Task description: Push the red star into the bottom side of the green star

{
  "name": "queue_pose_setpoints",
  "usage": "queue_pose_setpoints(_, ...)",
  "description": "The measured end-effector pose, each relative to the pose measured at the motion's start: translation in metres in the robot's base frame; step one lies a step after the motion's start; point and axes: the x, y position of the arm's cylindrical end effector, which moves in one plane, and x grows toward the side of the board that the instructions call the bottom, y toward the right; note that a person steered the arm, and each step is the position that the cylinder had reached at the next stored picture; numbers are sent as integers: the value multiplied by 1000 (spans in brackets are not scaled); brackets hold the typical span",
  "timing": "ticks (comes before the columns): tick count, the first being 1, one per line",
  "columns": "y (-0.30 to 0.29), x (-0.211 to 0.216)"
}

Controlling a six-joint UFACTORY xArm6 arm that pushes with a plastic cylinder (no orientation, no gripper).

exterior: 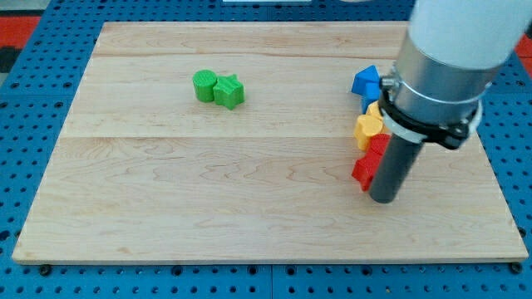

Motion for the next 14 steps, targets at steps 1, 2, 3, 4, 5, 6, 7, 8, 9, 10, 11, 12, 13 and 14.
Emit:
queue_pose_setpoints(1,-55,-26)
queue_pose_setpoints(2,-67,-14)
queue_pose_setpoints(3,-70,21)
queue_pose_setpoints(4,-36,14)
queue_pose_setpoints(5,22,8)
queue_pose_setpoints(6,67,-5)
queue_pose_setpoints(7,88,-52)
queue_pose_setpoints(8,74,-78)
queue_pose_setpoints(9,53,-68)
queue_pose_setpoints(10,32,-52)
queue_pose_setpoints(11,11,-38)
queue_pose_setpoints(12,-6,-21)
queue_pose_setpoints(13,-27,-9)
queue_pose_setpoints(14,-49,-1)
